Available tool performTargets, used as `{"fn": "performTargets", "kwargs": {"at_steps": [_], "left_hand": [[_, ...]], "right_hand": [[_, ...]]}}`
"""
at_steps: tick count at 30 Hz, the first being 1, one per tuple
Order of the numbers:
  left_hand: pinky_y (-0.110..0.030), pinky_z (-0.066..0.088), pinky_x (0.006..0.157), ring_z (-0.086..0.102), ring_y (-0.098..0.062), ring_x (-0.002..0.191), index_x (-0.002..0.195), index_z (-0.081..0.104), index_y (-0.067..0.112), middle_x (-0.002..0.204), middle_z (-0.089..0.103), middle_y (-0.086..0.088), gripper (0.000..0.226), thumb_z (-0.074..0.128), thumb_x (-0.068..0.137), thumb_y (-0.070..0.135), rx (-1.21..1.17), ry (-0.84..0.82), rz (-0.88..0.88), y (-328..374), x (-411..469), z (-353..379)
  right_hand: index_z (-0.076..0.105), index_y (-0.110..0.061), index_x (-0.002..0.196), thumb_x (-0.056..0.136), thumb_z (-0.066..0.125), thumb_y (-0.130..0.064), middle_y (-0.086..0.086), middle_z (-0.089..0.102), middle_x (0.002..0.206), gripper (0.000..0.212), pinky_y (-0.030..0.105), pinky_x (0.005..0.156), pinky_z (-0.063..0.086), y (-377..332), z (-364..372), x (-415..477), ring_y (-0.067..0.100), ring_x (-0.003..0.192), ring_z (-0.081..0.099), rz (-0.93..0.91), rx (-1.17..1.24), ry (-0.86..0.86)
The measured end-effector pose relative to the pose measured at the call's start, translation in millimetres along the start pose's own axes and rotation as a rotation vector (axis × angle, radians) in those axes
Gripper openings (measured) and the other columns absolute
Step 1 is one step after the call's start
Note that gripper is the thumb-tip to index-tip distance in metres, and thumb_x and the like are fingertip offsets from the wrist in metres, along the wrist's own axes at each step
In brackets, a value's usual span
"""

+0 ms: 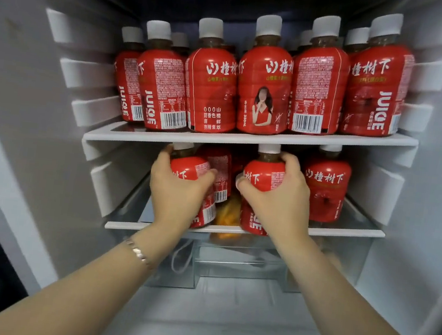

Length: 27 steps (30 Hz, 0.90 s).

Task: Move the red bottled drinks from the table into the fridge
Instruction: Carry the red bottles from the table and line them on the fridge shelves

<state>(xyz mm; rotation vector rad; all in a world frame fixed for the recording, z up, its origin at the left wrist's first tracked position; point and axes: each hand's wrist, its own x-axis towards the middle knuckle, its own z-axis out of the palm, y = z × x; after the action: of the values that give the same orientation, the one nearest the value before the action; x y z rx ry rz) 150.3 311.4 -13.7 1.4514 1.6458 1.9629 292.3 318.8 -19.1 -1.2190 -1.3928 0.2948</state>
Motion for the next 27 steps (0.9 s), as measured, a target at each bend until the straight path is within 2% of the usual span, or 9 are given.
{"fn": "performTargets", "kwargs": {"at_steps": [5, 8, 12, 16, 19, 21, 23, 24, 27], "left_hand": [[-0.027, 0.038, 0.092, 0.043, -0.019, 0.113, 0.122, 0.046, 0.016, 0.111, 0.044, 0.003, 0.067, 0.080, 0.067, 0.029, 0.072, -0.082, 0.071, 0, -12, 34], [-0.024, 0.023, 0.098, 0.026, -0.021, 0.126, 0.135, 0.037, 0.015, 0.133, 0.038, -0.008, 0.078, 0.077, 0.071, 0.035, 0.153, -0.113, 0.073, 1, -6, 42], [-0.025, 0.017, 0.101, 0.019, -0.019, 0.130, 0.143, 0.022, 0.017, 0.142, 0.027, -0.010, 0.072, 0.058, 0.087, 0.044, 0.249, -0.278, 0.150, -2, -3, 25], [-0.039, 0.020, 0.109, 0.018, -0.027, 0.131, 0.148, 0.011, 0.022, 0.140, 0.021, -0.013, 0.062, 0.037, 0.096, 0.046, 0.483, -0.478, 0.096, 6, -1, 6], [-0.038, 0.018, 0.111, 0.018, -0.032, 0.133, 0.144, 0.025, 0.018, 0.144, 0.016, -0.015, 0.052, 0.042, 0.097, 0.032, 0.635, -0.469, 0.091, 16, -10, -12], [-0.032, 0.027, 0.106, 0.031, -0.030, 0.128, 0.132, 0.045, 0.014, 0.140, 0.030, -0.013, 0.038, 0.047, 0.095, 0.021, 0.656, -0.484, 0.080, 19, -20, -33], [-0.028, 0.043, 0.086, 0.056, -0.028, 0.104, 0.110, 0.062, 0.008, 0.117, 0.058, -0.014, 0.023, 0.047, 0.093, 0.013, 0.614, -0.501, -0.034, 23, -37, -60], [-0.030, 0.047, 0.077, 0.062, -0.029, 0.090, 0.099, 0.065, 0.006, 0.102, 0.066, -0.015, 0.021, 0.046, 0.092, 0.011, 0.601, -0.496, -0.123, 26, -48, -76], [-0.039, 0.054, 0.078, 0.066, -0.032, 0.081, 0.087, 0.066, 0.001, 0.088, 0.070, -0.019, 0.021, 0.048, 0.090, 0.012, 0.636, -0.382, -0.336, 24, -87, -125]], "right_hand": [[0.054, -0.009, 0.121, 0.066, 0.075, -0.044, 0.007, 0.052, 0.114, 0.068, 0.024, 0.085, 0.037, 10, 10, -1, 0.021, 0.110, 0.048, -0.130, -0.044, 0.198], [0.058, -0.003, 0.117, 0.071, 0.060, -0.054, 0.011, 0.056, 0.111, 0.069, 0.025, 0.091, 0.037, 16, 10, 0, 0.023, 0.110, 0.046, -0.221, -0.107, 0.284], [0.055, 0.001, 0.121, 0.076, 0.052, -0.055, 0.015, 0.060, 0.115, 0.071, 0.038, 0.095, 0.044, 15, 9, 0, 0.027, 0.113, 0.050, -0.240, -0.155, 0.254], [0.045, 0.002, 0.131, 0.080, 0.054, -0.052, 0.022, 0.052, 0.127, 0.075, 0.050, 0.103, 0.037, 12, 10, -8, 0.037, 0.122, 0.045, -0.205, -0.292, 0.217], [0.047, -0.006, 0.121, 0.082, 0.056, -0.044, 0.019, 0.048, 0.126, 0.055, 0.049, 0.106, 0.032, 14, 5, -25, 0.031, 0.122, 0.038, -0.345, -0.295, 0.280], [0.054, -0.011, 0.101, 0.081, 0.055, -0.030, 0.010, 0.050, 0.113, 0.028, 0.043, 0.100, 0.035, 14, 2, -41, 0.027, 0.111, 0.043, -0.484, -0.181, 0.266], [0.060, -0.011, 0.083, 0.077, 0.052, -0.020, 0.007, 0.057, 0.093, 0.014, 0.036, 0.080, 0.042, 7, 0, -56, 0.024, 0.090, 0.051, -0.567, -0.097, 0.088], [0.061, -0.011, 0.082, 0.077, 0.050, -0.020, 0.005, 0.061, 0.086, 0.015, 0.034, 0.071, 0.044, 1, 0, -65, 0.024, 0.082, 0.055, -0.565, -0.093, -0.084], [0.061, -0.016, 0.101, 0.087, 0.050, -0.024, 0.003, 0.066, 0.096, 0.019, 0.031, 0.070, 0.044, -27, -3, -101, 0.026, 0.089, 0.061, -0.408, -0.229, -0.661]]}}
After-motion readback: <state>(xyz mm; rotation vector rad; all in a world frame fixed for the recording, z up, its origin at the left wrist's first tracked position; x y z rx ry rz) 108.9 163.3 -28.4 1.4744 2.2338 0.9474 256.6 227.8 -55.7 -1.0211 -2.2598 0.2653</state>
